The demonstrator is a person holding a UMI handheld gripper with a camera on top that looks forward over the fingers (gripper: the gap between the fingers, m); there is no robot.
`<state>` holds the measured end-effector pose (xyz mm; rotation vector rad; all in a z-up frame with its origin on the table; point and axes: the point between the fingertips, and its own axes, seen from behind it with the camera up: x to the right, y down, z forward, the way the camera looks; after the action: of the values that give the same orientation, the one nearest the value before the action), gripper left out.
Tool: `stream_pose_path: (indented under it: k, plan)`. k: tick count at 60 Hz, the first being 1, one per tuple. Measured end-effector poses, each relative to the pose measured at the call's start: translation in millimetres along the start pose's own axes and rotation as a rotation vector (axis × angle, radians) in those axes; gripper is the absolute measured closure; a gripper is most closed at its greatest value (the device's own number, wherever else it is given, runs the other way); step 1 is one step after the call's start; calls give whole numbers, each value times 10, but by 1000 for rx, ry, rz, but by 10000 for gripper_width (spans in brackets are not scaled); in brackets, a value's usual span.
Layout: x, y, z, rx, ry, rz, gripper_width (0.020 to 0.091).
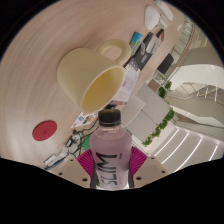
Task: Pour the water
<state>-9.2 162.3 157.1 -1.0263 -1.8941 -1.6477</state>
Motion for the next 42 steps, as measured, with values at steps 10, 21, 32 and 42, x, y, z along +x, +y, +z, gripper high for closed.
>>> stream_pose_path:
  k: [10, 21, 32, 42]
  plan:
    - [51, -136, 65, -15, -12, -61, 680]
    - [189, -81, 102, 9, 36, 177, 679]
    - [751, 665, 101, 4, 207, 1105, 677]
    - [528, 964, -40, 182, 263, 1854, 619]
